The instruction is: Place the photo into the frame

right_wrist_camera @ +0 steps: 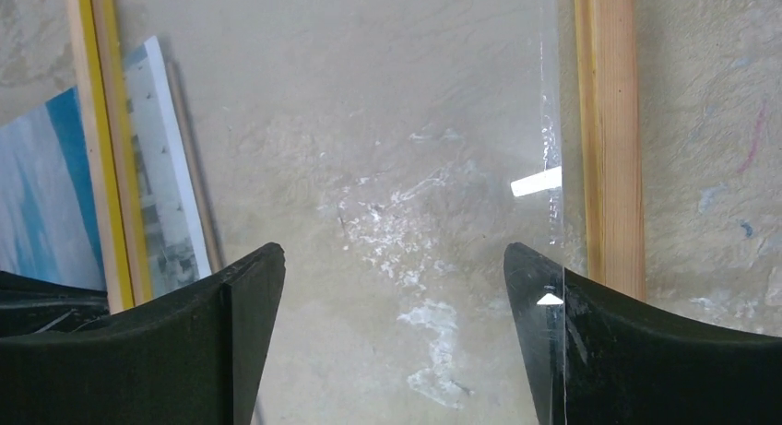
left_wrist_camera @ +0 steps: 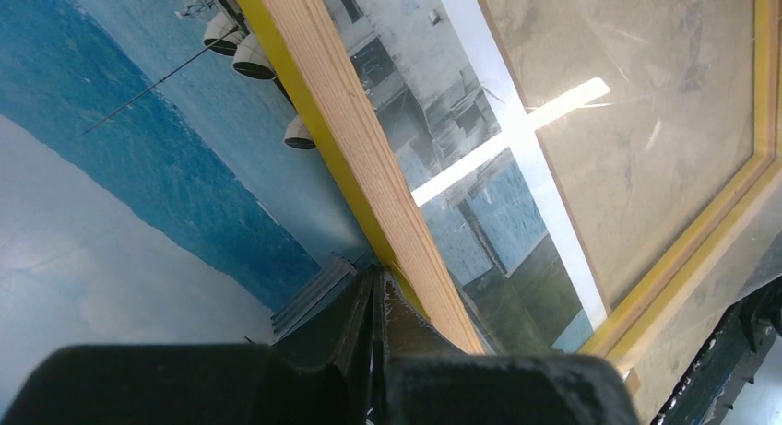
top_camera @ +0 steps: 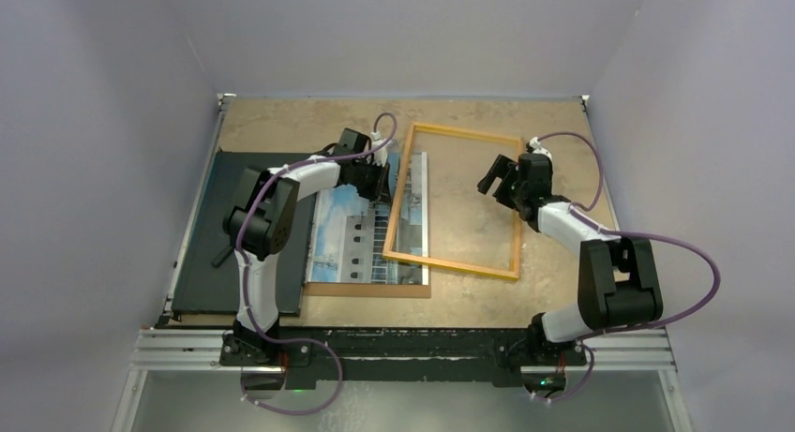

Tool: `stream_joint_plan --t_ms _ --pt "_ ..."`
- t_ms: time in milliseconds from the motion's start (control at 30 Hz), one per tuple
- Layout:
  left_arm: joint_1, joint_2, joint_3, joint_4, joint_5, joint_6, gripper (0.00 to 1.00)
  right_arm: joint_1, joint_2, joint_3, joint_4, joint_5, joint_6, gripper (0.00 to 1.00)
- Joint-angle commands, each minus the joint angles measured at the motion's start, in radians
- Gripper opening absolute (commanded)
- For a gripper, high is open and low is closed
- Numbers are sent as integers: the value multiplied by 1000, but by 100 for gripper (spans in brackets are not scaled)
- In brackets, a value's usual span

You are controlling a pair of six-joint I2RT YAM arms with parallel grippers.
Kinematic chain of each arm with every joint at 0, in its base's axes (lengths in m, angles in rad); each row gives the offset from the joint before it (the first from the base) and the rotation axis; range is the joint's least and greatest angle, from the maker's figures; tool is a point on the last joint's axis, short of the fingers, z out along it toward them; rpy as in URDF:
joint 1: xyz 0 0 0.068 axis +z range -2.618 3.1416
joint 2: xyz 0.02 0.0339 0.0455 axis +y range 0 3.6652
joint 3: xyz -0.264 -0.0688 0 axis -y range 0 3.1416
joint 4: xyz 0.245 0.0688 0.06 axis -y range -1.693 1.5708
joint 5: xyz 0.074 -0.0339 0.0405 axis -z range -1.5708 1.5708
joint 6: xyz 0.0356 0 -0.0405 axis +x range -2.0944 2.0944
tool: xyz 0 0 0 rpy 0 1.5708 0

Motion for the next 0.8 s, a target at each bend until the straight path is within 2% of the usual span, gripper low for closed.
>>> stream_joint_plan --t_ms 0,133,500,767 --pt "-18 -52 30 19 57 -1 0 14 16 61 -76 61 -25 92" --pt "-17 -51 27 21 62 -3 0 18 25 74 -88 73 -31 99" --pt "-12 -53 31 25 65 -12 0 52 26 98 -130 148 -36 99" --pt "2 -77 68 11 89 -30 0 51 20 92 -110 121 -37 99"
